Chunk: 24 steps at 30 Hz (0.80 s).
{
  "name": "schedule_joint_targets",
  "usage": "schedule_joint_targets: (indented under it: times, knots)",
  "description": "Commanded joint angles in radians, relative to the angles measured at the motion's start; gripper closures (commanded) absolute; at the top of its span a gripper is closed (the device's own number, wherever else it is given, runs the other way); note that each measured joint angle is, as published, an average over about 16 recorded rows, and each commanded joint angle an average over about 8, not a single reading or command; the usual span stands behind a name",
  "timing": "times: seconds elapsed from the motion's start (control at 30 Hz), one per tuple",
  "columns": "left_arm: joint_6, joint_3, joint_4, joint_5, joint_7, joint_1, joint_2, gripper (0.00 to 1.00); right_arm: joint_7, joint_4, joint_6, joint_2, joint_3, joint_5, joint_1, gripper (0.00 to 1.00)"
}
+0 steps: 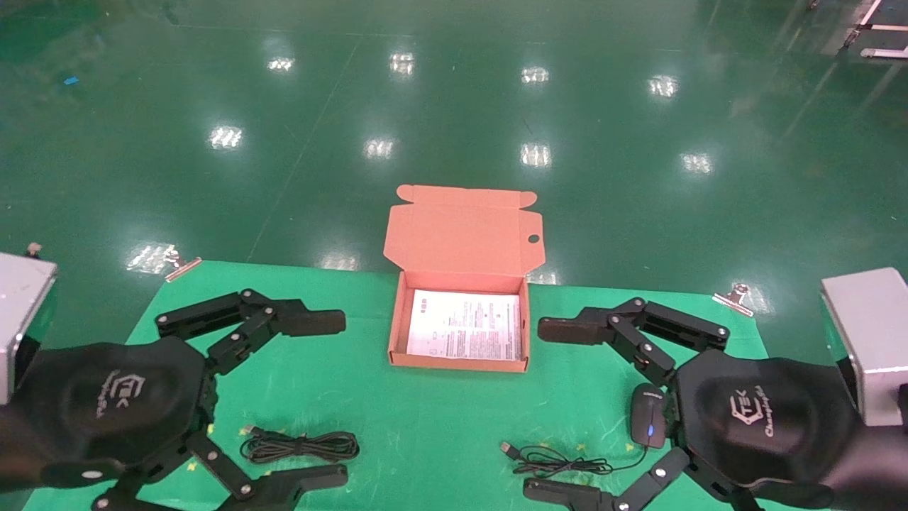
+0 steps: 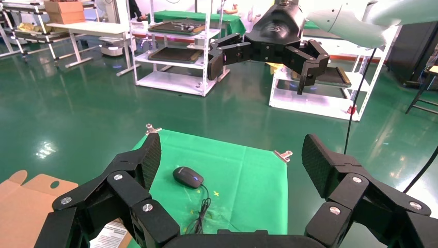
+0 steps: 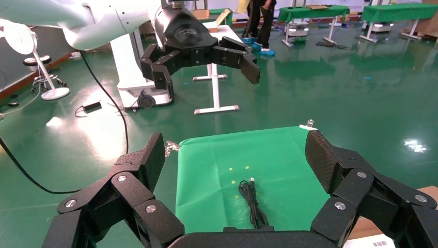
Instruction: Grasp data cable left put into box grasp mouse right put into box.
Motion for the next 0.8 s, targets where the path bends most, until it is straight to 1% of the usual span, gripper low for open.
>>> schedule_joint_targets:
  times: [0.03,0.27,0.3,0.37,0.53,0.57,0.63,0.8]
  knots:
    - [0.000,0.000,0.000,0.000,0.000,0.000,0.000,0.00,0.000,0.000,0.000,0.000,0.000,0.000,0.000,0.00]
    - [0.000,0.000,0.000,0.000,0.000,0.000,0.000,0.00,0.000,0.000,0.000,0.000,0.000,0.000,0.000,0.00]
    - [0.000,0.000,0.000,0.000,0.000,0.000,0.000,0.01,0.000,0.000,0.000,0.000,0.000,0.000,0.000,0.00]
    - [0.000,0.000,0.000,0.000,0.000,0.000,0.000,0.10,0.000,0.000,0.000,0.000,0.000,0.000,0.000,0.00]
    - [0.000,0.000,0.000,0.000,0.000,0.000,0.000,0.10,0.000,0.000,0.000,0.000,0.000,0.000,0.000,0.00]
    - [0.000,0.000,0.000,0.000,0.000,0.000,0.000,0.09,0.000,0.000,0.000,0.000,0.000,0.000,0.000,0.00]
    - [0.000,0.000,0.000,0.000,0.000,0.000,0.000,0.00,0.000,0.000,0.000,0.000,0.000,0.000,0.000,0.00]
    - [0.000,0.000,0.000,0.000,0.000,0.000,0.000,0.00,0.000,0.000,0.000,0.000,0.000,0.000,0.000,0.00]
